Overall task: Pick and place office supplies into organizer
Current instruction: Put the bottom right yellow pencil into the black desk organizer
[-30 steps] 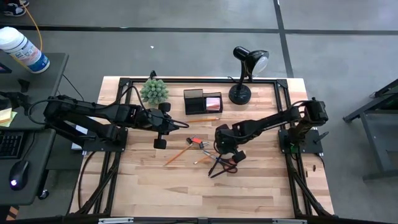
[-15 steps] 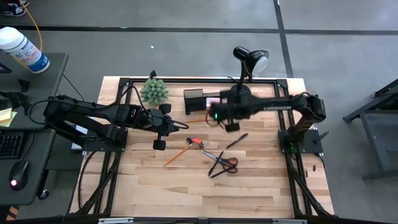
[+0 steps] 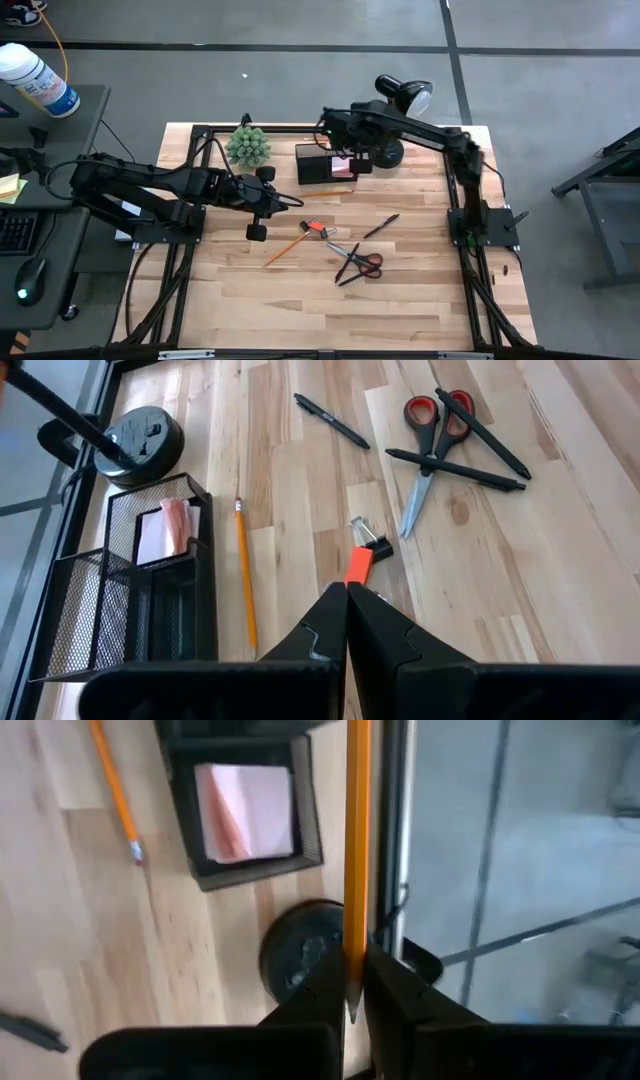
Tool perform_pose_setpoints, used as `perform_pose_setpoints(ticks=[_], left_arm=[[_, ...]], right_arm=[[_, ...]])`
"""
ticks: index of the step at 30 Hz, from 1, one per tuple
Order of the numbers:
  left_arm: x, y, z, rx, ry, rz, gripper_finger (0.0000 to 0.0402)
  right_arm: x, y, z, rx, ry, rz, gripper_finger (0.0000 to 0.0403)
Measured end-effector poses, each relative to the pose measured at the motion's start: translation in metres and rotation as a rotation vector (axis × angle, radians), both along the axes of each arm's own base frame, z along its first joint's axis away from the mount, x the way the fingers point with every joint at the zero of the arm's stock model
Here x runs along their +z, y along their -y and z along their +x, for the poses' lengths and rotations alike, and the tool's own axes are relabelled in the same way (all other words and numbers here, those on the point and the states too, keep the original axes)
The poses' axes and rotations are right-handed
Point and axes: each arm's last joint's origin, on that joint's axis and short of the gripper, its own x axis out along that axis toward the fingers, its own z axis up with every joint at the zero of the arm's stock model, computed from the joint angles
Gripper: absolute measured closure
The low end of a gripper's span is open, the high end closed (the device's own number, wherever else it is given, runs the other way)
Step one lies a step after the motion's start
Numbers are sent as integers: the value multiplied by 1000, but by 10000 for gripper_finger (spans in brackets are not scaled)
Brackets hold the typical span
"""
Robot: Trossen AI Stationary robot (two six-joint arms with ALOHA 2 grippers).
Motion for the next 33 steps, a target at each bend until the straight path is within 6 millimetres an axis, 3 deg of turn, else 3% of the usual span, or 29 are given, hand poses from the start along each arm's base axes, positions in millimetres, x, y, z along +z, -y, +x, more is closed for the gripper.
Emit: perform_pose_setpoints(ticks=[6,11,20,27,33], left_arm=[[0,0,0,-4,-1,-4,401],[-1,1,-1,-19,-11,-18,401],[-2,1,-2,-19,-27,-19,401],[-2,1,-2,-13,-26,-13,401],[-1,0,-1,-10,-20,-10,401]], right_arm=[[-11,16,22,-24,23,25,391],[-30,26,28,-68,7,99,391],[-33,38,24,-166,83,248,391],[-33,47,20,-309,215,560,391],[-32,56,15,-363,259,668,391]])
